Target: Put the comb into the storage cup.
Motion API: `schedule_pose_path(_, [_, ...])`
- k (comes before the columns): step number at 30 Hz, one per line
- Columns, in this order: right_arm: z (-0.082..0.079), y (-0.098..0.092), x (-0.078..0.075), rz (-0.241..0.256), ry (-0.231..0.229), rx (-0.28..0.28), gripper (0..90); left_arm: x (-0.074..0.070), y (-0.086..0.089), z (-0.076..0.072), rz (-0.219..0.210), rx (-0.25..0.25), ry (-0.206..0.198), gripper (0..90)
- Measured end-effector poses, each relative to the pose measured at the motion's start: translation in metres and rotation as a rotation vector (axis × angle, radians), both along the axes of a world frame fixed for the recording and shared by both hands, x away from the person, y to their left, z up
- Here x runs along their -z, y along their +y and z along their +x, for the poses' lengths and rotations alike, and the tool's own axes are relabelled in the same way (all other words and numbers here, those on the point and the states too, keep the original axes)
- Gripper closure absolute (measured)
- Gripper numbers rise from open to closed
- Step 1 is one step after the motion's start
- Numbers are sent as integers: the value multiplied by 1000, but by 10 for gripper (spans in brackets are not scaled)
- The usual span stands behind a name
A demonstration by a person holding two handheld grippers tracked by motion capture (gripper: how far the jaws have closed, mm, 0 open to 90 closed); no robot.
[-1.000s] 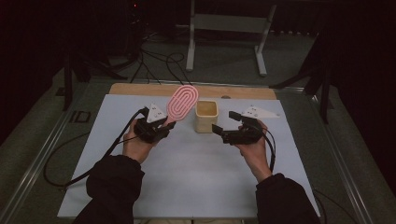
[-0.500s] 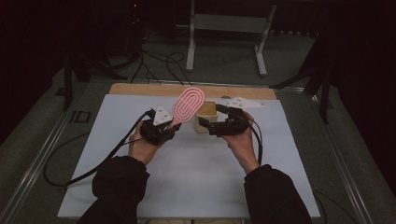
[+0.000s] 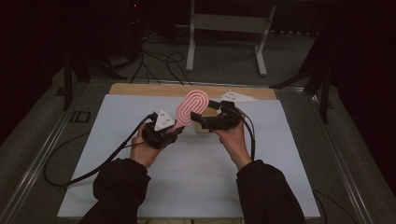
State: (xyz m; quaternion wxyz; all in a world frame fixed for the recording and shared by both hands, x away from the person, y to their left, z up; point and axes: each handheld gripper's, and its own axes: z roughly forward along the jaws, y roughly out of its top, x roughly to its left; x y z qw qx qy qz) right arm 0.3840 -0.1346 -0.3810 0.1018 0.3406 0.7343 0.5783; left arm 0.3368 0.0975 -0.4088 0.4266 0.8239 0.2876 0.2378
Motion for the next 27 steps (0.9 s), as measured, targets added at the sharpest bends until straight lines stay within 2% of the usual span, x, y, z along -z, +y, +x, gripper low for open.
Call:
schedule_pose_path(4, [2, 8, 0, -33, 24, -13, 118, 2, -3, -3, -10, 5, -15, 697])
schedule_pose_path(6, [3, 10, 1, -27, 50, -32, 156, 2, -3, -3, -11, 7, -18, 697])
schedule_pose_path(9, [3, 13, 0, -9, 66, -47, 228, 3, -4, -4, -16, 7, -23, 697])
schedule_pose_path(10, [3, 13, 0, -9, 66, -47, 228, 3, -4, -4, -16, 7, -23, 697])
schedule_pose_path(11, [3, 14, -1, -1, 75, -53, 264, 3, -4, -4, -17, 6, -25, 697])
schedule_pose_path(12, [4, 15, -2, 4, 85, -46, 359, 2, -4, -5, -22, 9, -27, 697])
schedule_pose_path(13, [4, 15, -2, 4, 85, -46, 359, 2, -4, -5, -22, 9, -27, 697])
schedule_pose_path(14, [5, 15, -2, 23, 106, -48, 440, 2, -4, -6, -29, 9, -32, 697])
schedule_pose_path(15, [5, 15, -2, 23, 106, -48, 440, 2, -4, -6, -29, 9, -32, 697])
schedule_pose_path(16, [7, 15, -1, 49, 139, -59, 505, 1, -4, -6, -27, 8, -32, 697])
schedule_pose_path(17, [7, 15, -1, 49, 139, -59, 505, 1, -4, -6, -27, 8, -32, 697])
schedule_pose_path(20, [8, 13, 2, 91, 187, -76, 550, 1, -4, -6, -21, 5, -34, 697])
schedule_pose_path(27, [7, 13, 2, 120, 212, -103, 611, 3, -5, -4, -28, 9, -20, 698])
